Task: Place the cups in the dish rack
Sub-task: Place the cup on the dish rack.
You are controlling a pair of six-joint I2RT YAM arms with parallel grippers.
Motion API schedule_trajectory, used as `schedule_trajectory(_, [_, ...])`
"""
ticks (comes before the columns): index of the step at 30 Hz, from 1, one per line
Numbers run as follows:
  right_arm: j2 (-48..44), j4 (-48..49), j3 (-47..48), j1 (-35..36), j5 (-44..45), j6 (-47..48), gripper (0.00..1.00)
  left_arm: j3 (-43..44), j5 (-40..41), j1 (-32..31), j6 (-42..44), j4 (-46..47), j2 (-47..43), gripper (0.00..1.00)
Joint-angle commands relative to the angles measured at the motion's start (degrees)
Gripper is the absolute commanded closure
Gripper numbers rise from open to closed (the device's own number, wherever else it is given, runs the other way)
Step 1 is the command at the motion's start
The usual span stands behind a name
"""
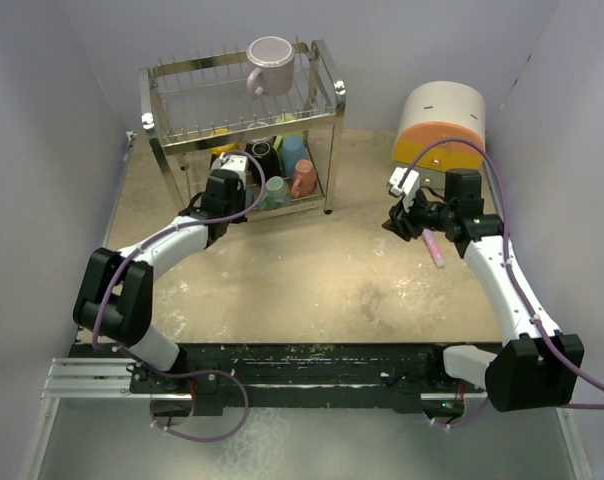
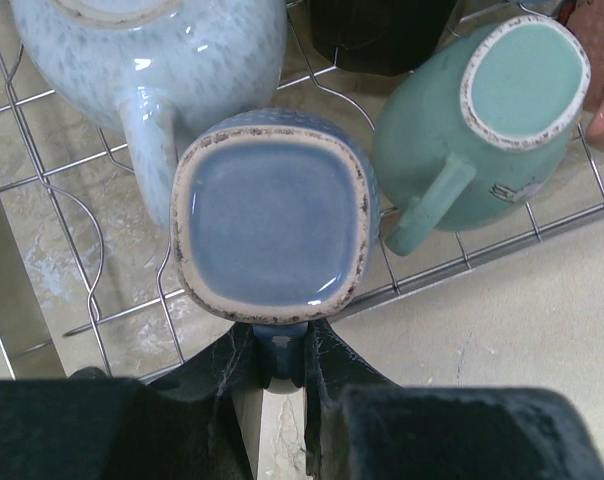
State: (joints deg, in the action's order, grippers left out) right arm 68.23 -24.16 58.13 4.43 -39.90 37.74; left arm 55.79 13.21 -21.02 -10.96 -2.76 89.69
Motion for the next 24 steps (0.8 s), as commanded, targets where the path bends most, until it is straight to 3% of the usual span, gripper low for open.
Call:
schedule_trajectory(1, [-0.6,0.0,0.0,-0.2,0.3,0.6,0.57,5.0,-1.5,1.5,-1.9,2.1,1.1,1.0])
schedule_trajectory(8, [-0.5,-0.1,0.1,-0.2,0.3,0.7,0.57,6.5,-2.6,2.3,-2.4,0.5,2.7,0.99])
schedule_trajectory(24, [-0.3,0.1,0.1,-0.2,0.5,0.8,0.57,7.9,-3.1,2.9,-2.7,-1.1,4.0,0.76])
